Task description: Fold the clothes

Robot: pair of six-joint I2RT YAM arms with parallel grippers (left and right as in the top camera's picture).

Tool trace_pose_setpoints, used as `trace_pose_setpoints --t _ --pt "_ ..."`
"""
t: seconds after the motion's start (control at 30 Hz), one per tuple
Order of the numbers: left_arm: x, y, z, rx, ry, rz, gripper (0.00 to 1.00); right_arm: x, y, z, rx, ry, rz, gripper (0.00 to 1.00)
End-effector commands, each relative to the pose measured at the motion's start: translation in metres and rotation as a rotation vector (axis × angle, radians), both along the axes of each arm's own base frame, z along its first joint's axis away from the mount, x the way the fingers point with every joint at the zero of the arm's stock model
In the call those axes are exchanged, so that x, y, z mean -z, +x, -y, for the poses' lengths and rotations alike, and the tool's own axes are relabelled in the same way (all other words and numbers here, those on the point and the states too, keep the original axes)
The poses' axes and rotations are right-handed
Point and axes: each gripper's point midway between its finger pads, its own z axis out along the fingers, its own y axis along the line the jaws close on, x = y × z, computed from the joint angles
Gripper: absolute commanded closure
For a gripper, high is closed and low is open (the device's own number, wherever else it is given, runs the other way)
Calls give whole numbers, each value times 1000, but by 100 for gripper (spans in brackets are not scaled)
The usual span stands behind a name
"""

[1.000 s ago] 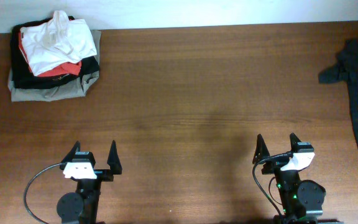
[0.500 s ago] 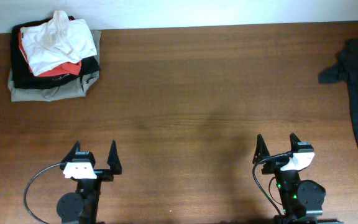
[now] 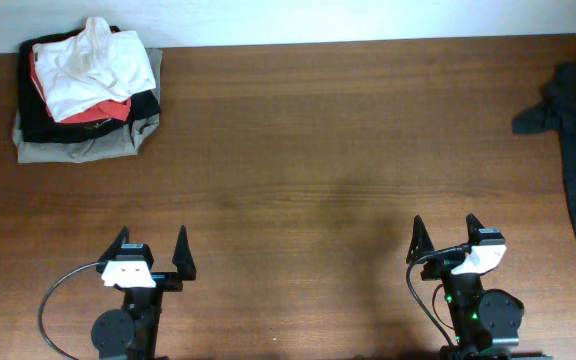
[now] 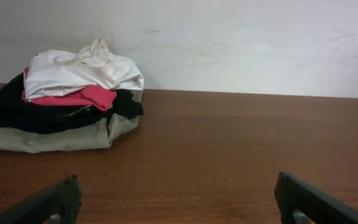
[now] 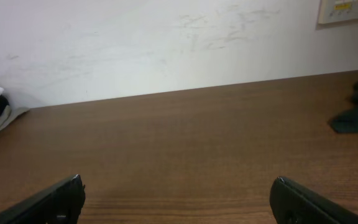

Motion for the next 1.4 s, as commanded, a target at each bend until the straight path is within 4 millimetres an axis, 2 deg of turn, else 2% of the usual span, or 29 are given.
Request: trace_pose_setpoints --t 0.0,1.0,1.1,1.23,1.37 --pt "2 0 1 7 19 1 1 2 0 -1 -10 -6 -3 1" --pt "2 0 1 7 19 1 1 1 0 -3 -23 -4 0 1" --pt "2 0 1 7 19 1 1 0 -2 -19 -116 2 5 1" --pt "2 0 1 7 19 1 1 -4 -14 -60 -366 15 20 1" --pt "2 0 1 7 19 1 1 -5 -18 -68 -418 17 24 1"
